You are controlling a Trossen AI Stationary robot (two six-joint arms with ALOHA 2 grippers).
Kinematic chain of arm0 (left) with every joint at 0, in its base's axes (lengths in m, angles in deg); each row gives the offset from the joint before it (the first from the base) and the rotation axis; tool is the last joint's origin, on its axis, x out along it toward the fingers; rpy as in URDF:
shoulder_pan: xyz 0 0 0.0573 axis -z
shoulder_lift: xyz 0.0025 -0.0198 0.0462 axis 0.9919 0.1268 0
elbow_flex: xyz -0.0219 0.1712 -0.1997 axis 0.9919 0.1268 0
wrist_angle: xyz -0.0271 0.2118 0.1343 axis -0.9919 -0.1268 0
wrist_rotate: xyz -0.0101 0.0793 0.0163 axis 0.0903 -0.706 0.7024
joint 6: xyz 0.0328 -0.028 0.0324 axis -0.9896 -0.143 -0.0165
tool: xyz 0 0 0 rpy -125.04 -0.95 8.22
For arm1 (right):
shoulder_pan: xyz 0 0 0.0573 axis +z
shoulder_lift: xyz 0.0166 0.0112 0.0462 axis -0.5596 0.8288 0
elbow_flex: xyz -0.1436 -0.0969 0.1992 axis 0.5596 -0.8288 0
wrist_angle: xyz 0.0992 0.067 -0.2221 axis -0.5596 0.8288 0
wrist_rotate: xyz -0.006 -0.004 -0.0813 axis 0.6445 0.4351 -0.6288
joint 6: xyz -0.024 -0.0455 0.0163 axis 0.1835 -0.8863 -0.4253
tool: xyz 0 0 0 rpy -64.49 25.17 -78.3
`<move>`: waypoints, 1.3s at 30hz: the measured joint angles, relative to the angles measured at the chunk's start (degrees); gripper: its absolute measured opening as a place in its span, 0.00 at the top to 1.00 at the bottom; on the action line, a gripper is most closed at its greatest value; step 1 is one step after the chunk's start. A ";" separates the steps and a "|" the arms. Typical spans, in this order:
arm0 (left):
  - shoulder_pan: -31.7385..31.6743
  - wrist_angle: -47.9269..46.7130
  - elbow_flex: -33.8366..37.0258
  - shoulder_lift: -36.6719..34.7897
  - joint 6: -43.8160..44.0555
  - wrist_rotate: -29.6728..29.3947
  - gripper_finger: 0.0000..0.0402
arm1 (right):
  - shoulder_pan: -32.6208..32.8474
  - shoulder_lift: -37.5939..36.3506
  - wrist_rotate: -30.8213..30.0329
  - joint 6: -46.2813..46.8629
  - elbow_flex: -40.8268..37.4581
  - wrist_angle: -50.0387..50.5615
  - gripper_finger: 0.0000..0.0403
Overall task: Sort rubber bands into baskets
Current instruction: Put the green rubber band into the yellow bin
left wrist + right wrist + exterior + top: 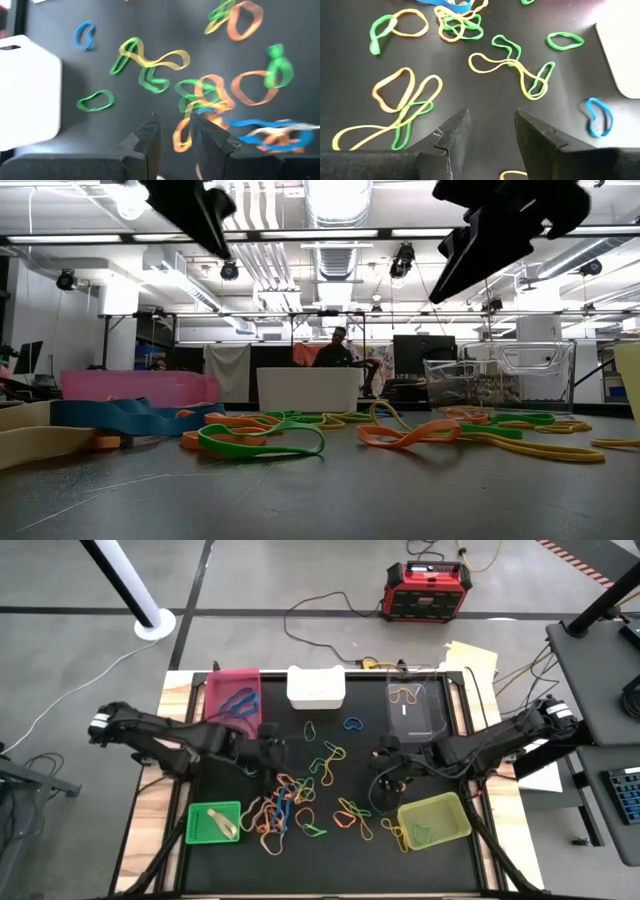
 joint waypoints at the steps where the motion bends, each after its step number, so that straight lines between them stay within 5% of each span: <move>1: -1.78 1.13 1.36 -0.45 -1.48 1.26 0.79 | -0.60 0.00 -0.11 -0.54 0.00 -0.36 0.63; 7: -12.19 12.21 9.95 -4.26 -10.10 12.11 0.80 | -6.04 -0.37 -0.07 -3.73 0.00 -1.81 0.63; 12: -20.01 16.37 13.13 -6.03 -14.83 13.18 0.81 | -13.26 -0.35 1.54 -2.69 0.00 -2.10 0.63; 18: -25.71 20.10 14.36 -6.18 -17.59 13.86 0.81 | -20.09 -0.35 12.26 6.11 1.59 4.11 0.63; 25: -27.25 22.03 14.48 -5.32 -20.46 14.05 0.81 | -17.55 -0.32 23.94 24.38 2.09 21.13 0.65; 31: -27.25 23.82 14.40 -5.39 -22.33 14.02 0.81 | -15.68 0.20 23.35 37.82 1.87 30.67 0.70; 39: -27.28 23.79 14.20 -5.39 -22.65 13.94 0.81 | -14.99 0.71 17.10 42.96 -0.67 26.84 0.72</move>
